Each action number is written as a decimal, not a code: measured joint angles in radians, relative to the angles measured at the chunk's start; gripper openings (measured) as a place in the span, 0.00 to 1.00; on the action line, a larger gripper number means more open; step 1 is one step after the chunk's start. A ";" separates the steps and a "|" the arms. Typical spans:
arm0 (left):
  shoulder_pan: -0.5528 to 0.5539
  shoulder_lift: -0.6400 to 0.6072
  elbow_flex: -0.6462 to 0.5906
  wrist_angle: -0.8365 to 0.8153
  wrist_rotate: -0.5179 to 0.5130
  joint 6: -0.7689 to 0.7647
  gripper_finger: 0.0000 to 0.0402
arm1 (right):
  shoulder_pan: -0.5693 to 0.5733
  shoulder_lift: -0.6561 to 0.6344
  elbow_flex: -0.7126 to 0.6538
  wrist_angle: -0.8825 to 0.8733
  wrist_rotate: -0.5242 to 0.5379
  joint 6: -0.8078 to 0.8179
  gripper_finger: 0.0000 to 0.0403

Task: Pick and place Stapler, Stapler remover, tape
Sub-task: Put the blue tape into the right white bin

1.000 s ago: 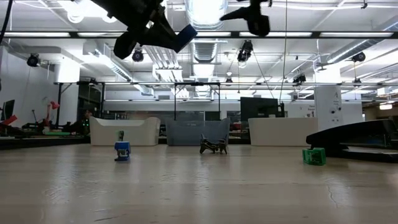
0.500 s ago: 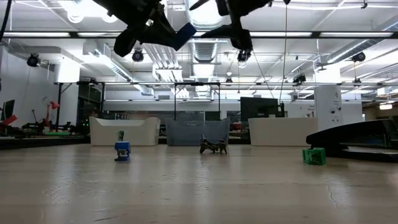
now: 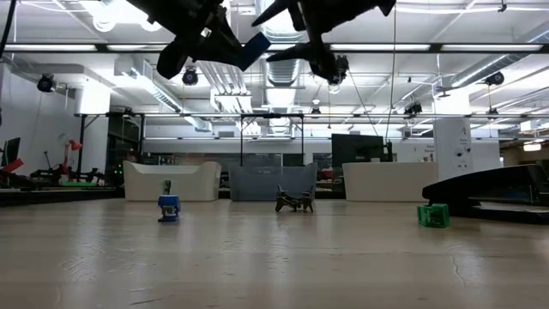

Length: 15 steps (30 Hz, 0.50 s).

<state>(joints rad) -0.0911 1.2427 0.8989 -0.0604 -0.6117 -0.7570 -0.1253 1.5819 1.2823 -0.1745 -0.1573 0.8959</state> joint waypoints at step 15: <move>0.000 -0.002 0.005 -0.004 0.001 0.033 0.14 | -0.012 0.008 -0.001 -0.002 0.008 -0.009 0.47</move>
<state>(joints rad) -0.0906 1.2411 0.9039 -0.0647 -0.6109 -0.7245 -0.1375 1.5898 1.2816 -0.1761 -0.1498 0.8871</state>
